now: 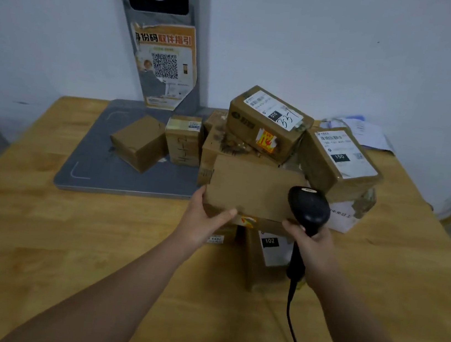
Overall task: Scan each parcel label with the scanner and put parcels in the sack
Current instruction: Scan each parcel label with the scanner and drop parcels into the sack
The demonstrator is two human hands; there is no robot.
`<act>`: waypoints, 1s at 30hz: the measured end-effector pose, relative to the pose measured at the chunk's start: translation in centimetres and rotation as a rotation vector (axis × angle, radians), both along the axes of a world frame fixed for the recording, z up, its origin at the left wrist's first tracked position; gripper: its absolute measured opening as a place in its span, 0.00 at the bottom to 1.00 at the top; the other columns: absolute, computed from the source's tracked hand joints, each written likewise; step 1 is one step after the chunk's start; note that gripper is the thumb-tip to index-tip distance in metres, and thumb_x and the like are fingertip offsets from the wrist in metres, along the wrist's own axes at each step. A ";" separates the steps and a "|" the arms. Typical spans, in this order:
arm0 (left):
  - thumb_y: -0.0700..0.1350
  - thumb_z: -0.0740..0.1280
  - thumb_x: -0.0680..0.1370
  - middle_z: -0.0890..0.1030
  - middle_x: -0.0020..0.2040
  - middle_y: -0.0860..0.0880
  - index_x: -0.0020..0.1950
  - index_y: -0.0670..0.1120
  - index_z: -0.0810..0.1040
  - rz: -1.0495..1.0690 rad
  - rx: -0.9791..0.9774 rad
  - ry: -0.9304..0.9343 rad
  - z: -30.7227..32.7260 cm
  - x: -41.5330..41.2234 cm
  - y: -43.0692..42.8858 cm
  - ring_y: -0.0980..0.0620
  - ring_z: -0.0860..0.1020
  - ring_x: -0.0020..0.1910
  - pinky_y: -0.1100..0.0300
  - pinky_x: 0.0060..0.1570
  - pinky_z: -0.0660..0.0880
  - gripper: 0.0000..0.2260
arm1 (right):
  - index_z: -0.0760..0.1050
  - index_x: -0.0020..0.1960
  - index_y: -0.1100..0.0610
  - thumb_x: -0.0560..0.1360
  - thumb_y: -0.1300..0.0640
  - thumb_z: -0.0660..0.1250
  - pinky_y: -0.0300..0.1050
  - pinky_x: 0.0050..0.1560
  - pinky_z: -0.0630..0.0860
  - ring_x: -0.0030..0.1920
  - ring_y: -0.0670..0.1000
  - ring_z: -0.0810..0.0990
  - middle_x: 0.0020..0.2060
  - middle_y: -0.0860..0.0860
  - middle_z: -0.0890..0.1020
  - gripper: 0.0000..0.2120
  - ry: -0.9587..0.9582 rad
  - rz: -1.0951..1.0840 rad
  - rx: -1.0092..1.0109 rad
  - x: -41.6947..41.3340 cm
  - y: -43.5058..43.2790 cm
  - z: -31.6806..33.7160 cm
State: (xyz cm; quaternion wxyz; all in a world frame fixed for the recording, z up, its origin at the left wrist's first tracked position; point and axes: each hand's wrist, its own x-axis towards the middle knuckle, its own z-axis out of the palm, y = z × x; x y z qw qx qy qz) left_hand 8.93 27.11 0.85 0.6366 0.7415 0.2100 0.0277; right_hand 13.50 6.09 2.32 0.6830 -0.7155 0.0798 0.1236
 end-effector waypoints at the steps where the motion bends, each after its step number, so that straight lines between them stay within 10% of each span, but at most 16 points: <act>1: 0.52 0.77 0.69 0.66 0.71 0.51 0.77 0.52 0.54 -0.019 0.109 -0.035 -0.2 -0.2 0.1 0.52 0.66 0.71 0.53 0.70 0.66 0.44 | 0.75 0.50 0.50 0.71 0.58 0.74 0.48 0.52 0.74 0.50 0.50 0.79 0.46 0.49 0.81 0.11 -0.008 0.018 0.025 -0.3 -0.1 0.2; 6: 0.53 0.78 0.68 0.41 0.77 0.48 0.78 0.58 0.39 -0.101 0.869 0.031 0.3 -0.6 -0.1 0.44 0.52 0.76 0.48 0.74 0.58 0.54 | 0.77 0.49 0.58 0.69 0.57 0.75 0.50 0.53 0.75 0.47 0.51 0.81 0.38 0.47 0.82 0.12 -0.075 0.109 0.045 -0.2 -0.2 1.9; 12: 0.51 0.74 0.72 0.64 0.73 0.47 0.75 0.48 0.63 -0.075 1.232 -0.115 3.1 -0.9 1.7 0.44 0.68 0.65 0.51 0.63 0.68 0.36 | 0.78 0.51 0.54 0.68 0.57 0.76 0.56 0.61 0.76 0.52 0.55 0.83 0.47 0.53 0.83 0.13 -0.023 0.105 0.143 0.8 -0.7 4.6; 22: 0.57 0.65 0.78 0.78 0.51 0.47 0.63 0.47 0.73 0.215 -0.231 -0.026 5.3 -2.8 -1.3 0.51 0.77 0.44 0.60 0.38 0.72 0.19 | 0.77 0.57 0.49 0.70 0.52 0.74 0.49 0.61 0.72 0.56 0.48 0.79 0.54 0.48 0.82 0.17 -0.065 0.205 0.283 1.5 -0.1 5.5; 30: 0.64 0.61 0.76 0.81 0.57 0.49 0.65 0.53 0.74 0.077 -0.288 0.055 4.5 -4.0 -2.0 0.50 0.79 0.56 0.53 0.57 0.75 0.22 | 0.73 0.67 0.58 0.62 0.54 0.80 0.51 0.58 0.79 0.58 0.54 0.82 0.57 0.54 0.83 0.36 -0.036 0.315 0.347 2.0 0.0 3.9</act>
